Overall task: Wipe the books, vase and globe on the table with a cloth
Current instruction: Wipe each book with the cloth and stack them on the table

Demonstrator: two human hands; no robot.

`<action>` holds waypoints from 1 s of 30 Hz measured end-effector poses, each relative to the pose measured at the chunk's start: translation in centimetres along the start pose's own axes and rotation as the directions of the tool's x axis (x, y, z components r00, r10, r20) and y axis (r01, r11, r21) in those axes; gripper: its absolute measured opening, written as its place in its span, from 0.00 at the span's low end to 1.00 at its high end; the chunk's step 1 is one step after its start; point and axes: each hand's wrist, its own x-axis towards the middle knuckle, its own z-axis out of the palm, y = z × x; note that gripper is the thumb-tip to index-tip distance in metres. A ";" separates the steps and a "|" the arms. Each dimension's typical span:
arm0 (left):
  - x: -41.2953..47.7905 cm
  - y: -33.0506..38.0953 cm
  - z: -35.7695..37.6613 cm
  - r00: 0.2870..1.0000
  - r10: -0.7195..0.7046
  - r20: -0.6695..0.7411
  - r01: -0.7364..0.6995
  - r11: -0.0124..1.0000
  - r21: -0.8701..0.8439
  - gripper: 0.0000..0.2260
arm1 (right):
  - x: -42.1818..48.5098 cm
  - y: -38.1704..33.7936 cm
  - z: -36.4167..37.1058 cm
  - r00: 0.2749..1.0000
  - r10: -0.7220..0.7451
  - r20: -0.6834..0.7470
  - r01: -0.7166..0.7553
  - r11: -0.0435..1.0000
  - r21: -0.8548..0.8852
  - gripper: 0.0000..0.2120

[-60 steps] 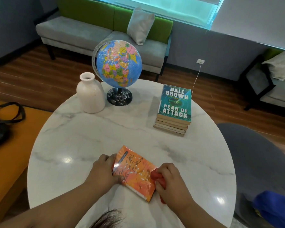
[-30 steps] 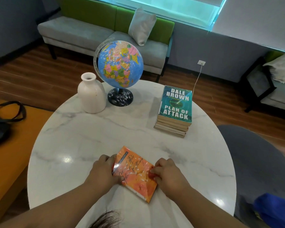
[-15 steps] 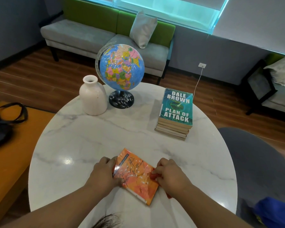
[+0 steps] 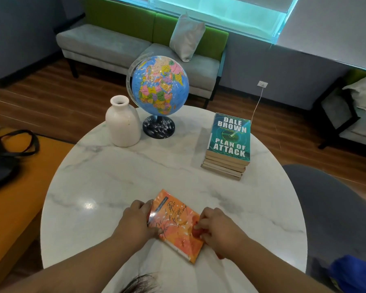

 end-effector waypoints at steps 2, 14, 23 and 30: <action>0.0 0.0 0.0 1.000 -0.003 -0.004 0.003 1.000 0.001 0.37 | 0.4 0.5 -0.3 1.000 0.030 -0.010 -0.030 0.999 0.013 0.12; 0.1 0.1 0.0 1.000 0.003 0.006 -0.004 1.000 0.029 0.36 | 1.1 -0.4 -0.4 0.999 0.025 -0.033 -0.026 0.999 -0.019 0.13; 0.1 0.1 -0.1 1.000 0.011 0.003 -0.011 0.998 0.055 0.36 | -0.4 0.2 0.0 0.997 0.065 -0.041 -0.065 0.998 0.007 0.12; 0.1 0.0 0.0 1.000 0.009 0.006 -0.009 0.999 0.047 0.36 | -1.7 0.0 1.0 0.993 0.065 -0.094 -0.058 0.996 0.070 0.12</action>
